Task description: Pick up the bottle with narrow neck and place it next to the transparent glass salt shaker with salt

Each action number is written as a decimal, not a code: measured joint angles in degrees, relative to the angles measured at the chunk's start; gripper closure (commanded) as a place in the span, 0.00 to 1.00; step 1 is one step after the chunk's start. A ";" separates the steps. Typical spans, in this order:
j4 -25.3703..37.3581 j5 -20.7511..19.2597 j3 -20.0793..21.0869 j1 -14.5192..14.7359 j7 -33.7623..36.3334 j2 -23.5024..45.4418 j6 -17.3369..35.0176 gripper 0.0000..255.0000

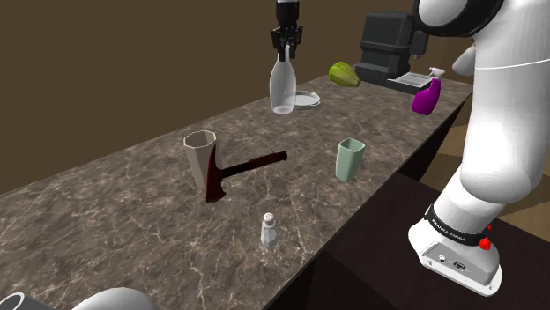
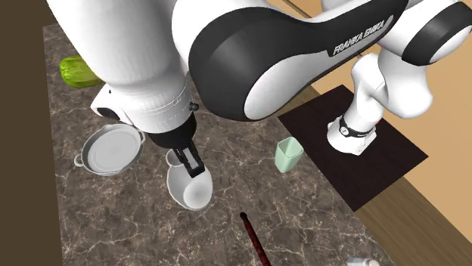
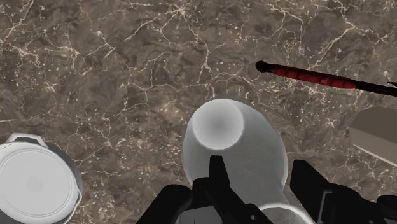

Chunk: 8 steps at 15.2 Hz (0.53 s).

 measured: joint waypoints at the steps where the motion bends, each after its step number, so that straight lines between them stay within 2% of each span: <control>1: 1.33 0.01 -0.02 -0.05 -0.07 0.23 -1.11 1.00; 3: 4.54 0.00 -0.01 -0.02 0.01 1.30 -3.23 1.00; 4: 4.12 -0.04 0.13 0.34 0.51 0.68 -3.45 1.00; 8: -4.56 -0.19 1.27 2.75 3.94 -5.65 -1.06 1.00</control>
